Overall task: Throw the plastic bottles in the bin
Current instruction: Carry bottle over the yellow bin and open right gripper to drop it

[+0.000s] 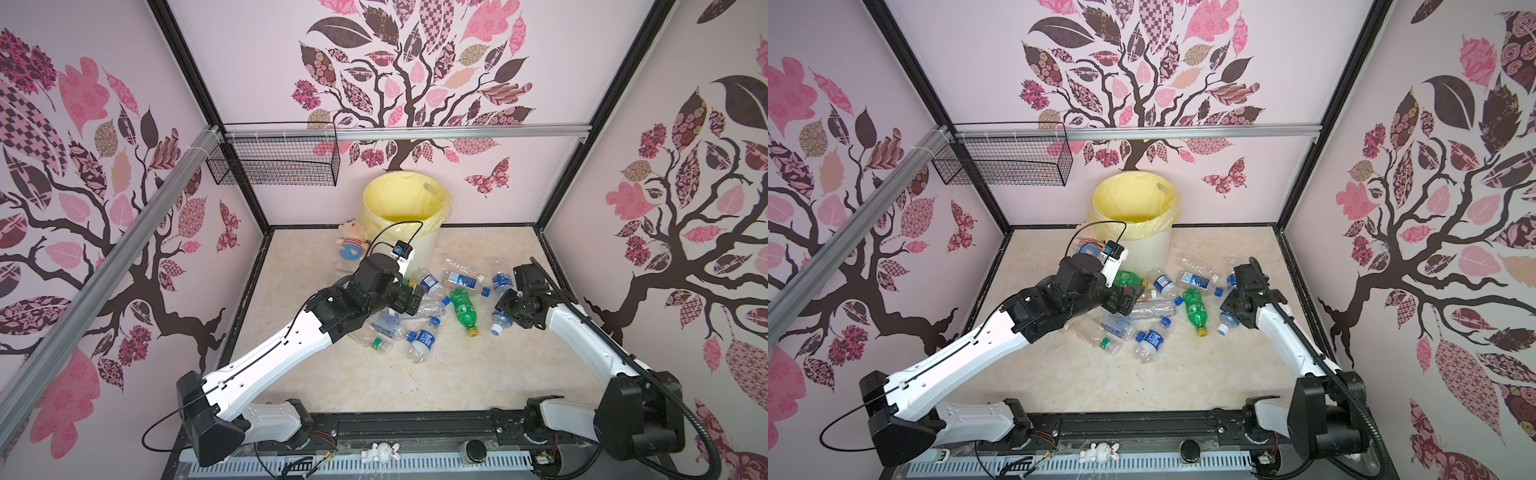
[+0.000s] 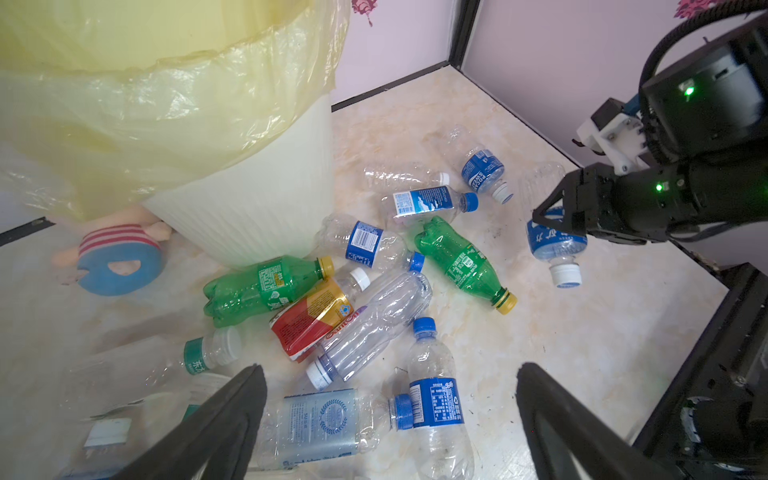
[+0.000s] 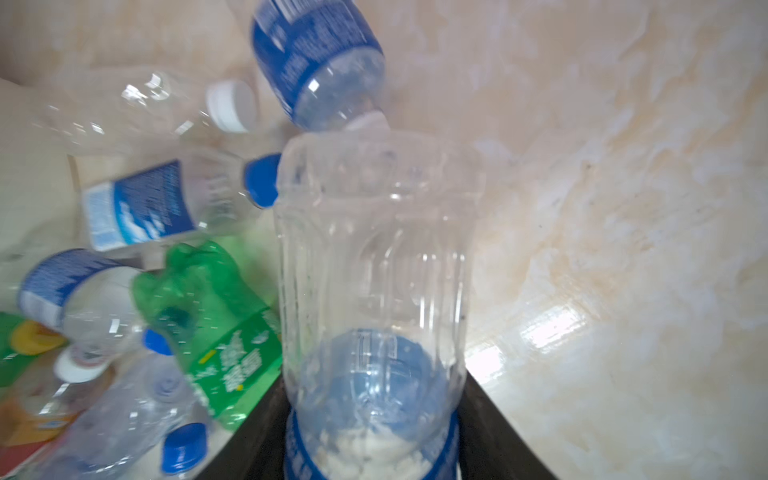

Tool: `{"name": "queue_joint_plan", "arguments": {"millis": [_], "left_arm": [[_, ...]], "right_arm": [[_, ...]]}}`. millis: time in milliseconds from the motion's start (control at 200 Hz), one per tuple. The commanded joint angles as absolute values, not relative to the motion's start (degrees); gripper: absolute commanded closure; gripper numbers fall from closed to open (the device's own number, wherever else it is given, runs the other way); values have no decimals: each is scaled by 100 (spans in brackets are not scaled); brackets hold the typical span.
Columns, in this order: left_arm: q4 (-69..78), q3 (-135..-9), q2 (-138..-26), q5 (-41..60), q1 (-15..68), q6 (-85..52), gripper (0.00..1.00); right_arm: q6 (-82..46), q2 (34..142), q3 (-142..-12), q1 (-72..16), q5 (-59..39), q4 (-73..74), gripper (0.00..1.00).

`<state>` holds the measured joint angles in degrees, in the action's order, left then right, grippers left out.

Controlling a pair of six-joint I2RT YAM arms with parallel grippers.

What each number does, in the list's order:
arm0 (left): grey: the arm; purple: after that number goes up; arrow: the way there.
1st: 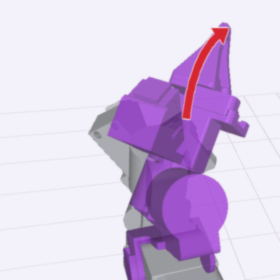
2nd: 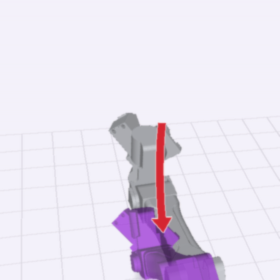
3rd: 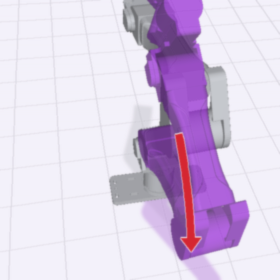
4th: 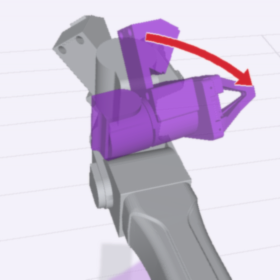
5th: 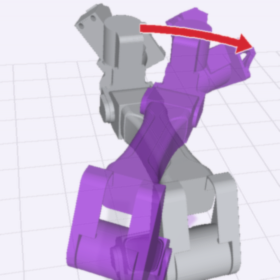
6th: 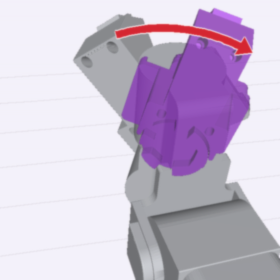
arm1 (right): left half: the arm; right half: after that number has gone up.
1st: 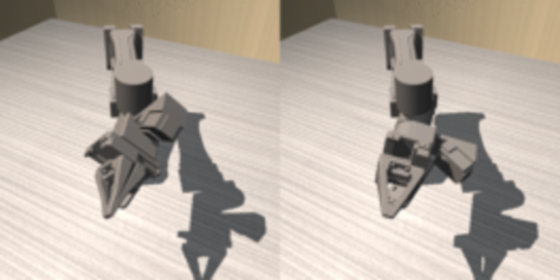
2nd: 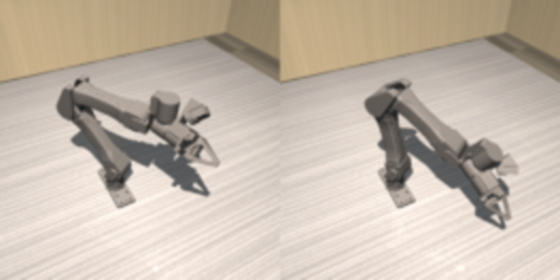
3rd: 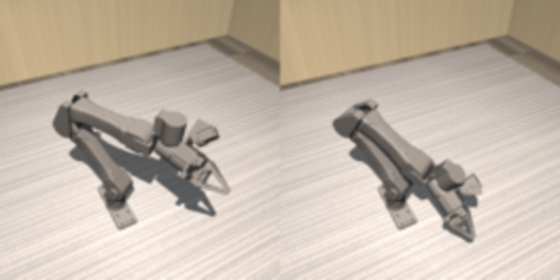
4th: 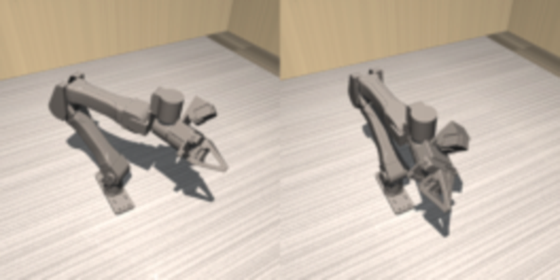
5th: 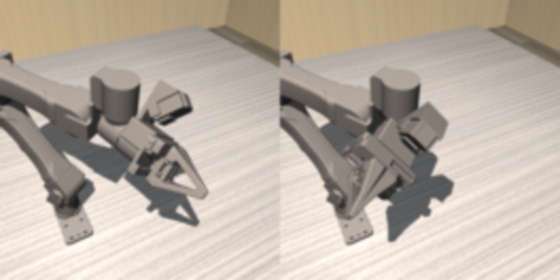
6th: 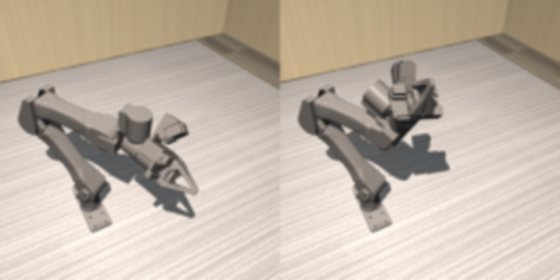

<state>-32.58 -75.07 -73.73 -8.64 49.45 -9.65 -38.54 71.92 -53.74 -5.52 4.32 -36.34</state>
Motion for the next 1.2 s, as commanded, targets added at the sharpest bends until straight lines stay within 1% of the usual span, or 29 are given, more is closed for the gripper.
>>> {"name": "queue_joint_plan", "arguments": {"millis": [0, 190, 360, 535, 600, 745, 850, 950, 1065, 1145, 1195], "left_arm": [[-2985, -7916, -7373, -715, 4959, -831, 3], [-2986, -8516, -7650, -879, 4962, -775, 3], [-3040, -9185, -7940, -1651, 4949, -779, 3], [-2966, -9783, -8199, -2383, 4932, -674, 3], [-2996, -10020, -8257, -2671, 4931, -659, 3], [-3023, -10527, -8361, -2819, 4831, -395, 3], [-3011, -10873, -8455, -3111, 4772, -207, 3], [-3019, -10960, -8412, -3061, 4592, -285, 3], [-3120, -10838, -8266, -2997, 4353, -485, 3], [-3155, -10646, -8145, -3022, 4193, -592, 3], [-3215, -10552, -8081, -3049, 4106, -664, 3]], "right_arm": [[-3639, 7321, -6513, -700, 437, -4022, 52], [-3238, 8041, -8531, -1315, 597, -4250, 51], [-3157, 8622, -9969, -1553, 356, -4046, 51], [-2672, 9136, -11477, -1740, 334, -3529, 51], [-2482, 9143, -11773, -1775, 315, -3067, 51], [-2188, 9129, -12275, -1797, 260, -2036, 51], [-2099, 9207, -12612, -1793, 20, -1305, 51], [-2193, 9384, -12908, -1793, -47, -885, 50], [-2500, 9978, -13333, -1857, -172, -953, 50], [-2583, 10630, -13673, -2064, -173, -1288, 48], [-2648, 11233, -14104, -2211, -193, -1758, 48]]}}
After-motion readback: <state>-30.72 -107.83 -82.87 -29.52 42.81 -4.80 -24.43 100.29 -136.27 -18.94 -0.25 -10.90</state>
